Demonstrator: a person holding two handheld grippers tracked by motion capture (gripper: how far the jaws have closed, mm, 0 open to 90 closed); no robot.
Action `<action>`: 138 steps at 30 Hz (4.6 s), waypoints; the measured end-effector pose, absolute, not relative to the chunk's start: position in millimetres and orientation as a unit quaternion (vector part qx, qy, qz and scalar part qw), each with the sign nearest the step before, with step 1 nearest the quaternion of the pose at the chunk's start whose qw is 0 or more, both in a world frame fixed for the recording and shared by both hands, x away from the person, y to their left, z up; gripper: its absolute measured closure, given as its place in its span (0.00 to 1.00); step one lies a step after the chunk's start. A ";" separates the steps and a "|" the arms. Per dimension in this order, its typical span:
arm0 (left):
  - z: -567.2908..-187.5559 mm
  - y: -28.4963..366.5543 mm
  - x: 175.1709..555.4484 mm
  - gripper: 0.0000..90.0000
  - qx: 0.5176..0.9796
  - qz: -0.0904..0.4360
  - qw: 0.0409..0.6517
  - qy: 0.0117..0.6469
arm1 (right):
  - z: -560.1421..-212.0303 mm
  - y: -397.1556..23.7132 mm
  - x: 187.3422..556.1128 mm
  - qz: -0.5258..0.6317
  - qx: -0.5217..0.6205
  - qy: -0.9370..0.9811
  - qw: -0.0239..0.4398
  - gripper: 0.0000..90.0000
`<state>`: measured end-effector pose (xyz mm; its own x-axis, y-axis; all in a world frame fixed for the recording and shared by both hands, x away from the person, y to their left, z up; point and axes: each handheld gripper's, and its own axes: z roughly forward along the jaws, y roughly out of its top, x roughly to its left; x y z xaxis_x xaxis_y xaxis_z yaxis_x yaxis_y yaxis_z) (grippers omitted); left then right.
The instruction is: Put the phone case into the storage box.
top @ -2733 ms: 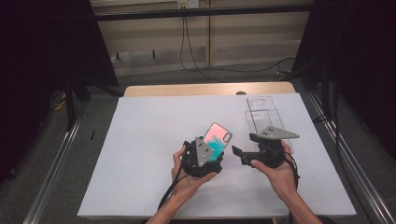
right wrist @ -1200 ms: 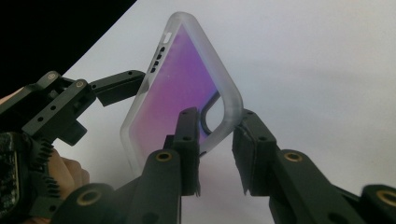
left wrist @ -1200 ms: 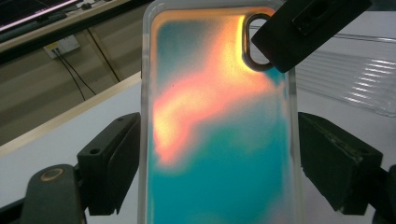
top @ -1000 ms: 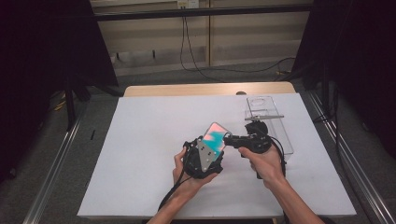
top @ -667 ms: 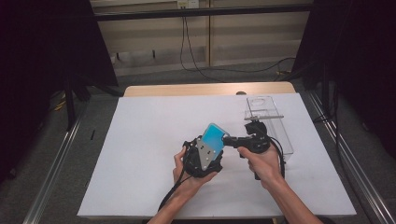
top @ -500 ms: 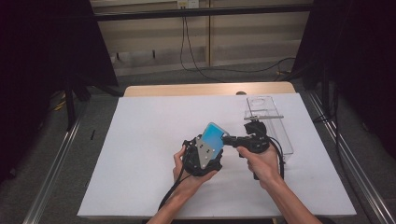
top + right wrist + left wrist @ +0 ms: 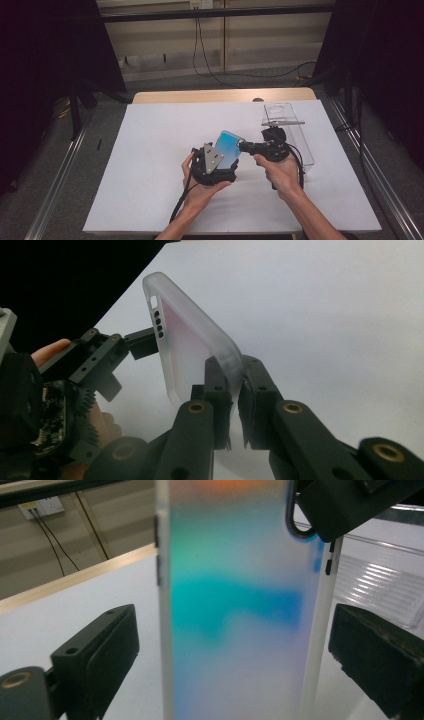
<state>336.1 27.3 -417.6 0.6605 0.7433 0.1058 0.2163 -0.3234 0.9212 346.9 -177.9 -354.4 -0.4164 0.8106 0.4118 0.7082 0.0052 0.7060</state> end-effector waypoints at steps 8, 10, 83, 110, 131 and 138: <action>-413.4 39.1 340.4 0.04 0.770 0.223 0.497 0.331 | -351.7 -181.5 348.2 0.458 0.537 0.704 0.077 0.93; -411.0 42.1 340.1 0.04 0.772 0.225 0.497 0.325 | -350.7 -183.6 347.6 0.460 0.535 0.703 0.082 0.94; -428.3 209.6 301.7 0.04 0.690 0.268 0.552 0.384 | -314.6 -233.4 363.3 0.471 0.522 0.684 0.191 0.94; -426.1 208.8 295.7 0.05 0.685 0.270 0.557 0.384 | -284.7 -266.5 376.1 0.473 0.517 0.668 0.250 0.94; -427.2 202.7 294.8 0.04 0.691 0.257 0.553 0.387 | -285.5 -295.4 397.7 0.450 0.528 0.665 0.276 0.94; -426.9 201.0 293.9 0.03 0.695 0.260 0.551 0.382 | -286.5 -304.0 405.8 0.445 0.530 0.663 0.286 0.94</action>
<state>293.9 201.0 -426.9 0.5724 0.8178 -0.0591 0.2442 -0.1012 0.9644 405.8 -304.0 -286.5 -0.2751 0.9571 0.0913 0.4473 0.0434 0.8933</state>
